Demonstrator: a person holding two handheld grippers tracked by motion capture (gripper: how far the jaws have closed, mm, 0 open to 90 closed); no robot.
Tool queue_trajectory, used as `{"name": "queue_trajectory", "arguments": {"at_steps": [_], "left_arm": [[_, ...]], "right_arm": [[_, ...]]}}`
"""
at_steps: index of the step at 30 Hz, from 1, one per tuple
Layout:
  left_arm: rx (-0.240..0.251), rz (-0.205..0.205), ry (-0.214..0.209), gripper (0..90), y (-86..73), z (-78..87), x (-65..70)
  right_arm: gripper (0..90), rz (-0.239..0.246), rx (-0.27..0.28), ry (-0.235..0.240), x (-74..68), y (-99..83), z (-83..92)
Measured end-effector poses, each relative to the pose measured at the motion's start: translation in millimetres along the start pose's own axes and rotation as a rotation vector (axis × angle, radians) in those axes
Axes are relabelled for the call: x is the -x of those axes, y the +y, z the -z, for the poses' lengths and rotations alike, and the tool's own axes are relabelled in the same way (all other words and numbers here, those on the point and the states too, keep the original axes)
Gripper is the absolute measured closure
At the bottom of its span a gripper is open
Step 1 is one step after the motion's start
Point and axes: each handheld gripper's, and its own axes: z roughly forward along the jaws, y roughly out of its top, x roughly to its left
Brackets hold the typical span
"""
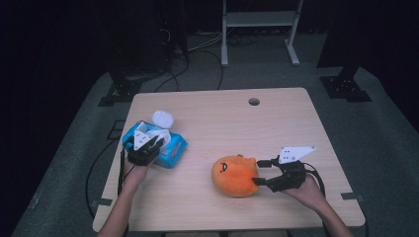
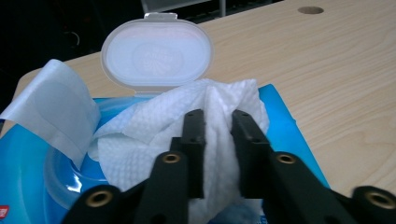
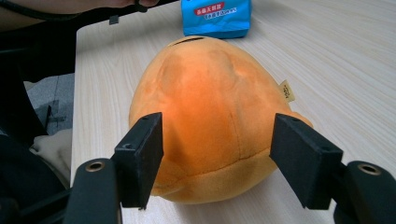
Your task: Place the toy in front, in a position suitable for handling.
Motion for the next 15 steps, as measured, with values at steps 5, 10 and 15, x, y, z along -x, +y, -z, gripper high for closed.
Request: {"name": "queue_trajectory", "arguments": {"at_steps": [5,10,15], "left_arm": [[0.016,0.034,-0.022,86.0,0.4,3.8,-4.5],[0.058,0.103,-0.084,86.3,-3.1,14.1,-4.9],[0.09,0.121,-0.13,86.6,-3.7,22.9,0.5]], "right_arm": [[33.6,-0.005,-0.001,0.001,0.5,-1.5,0.1],[33.6,-0.005,0.0,0.005,0.8,-1.5,0.5],[33.6,-0.019,0.007,0.007,2.6,-2.6,0.8]]}}
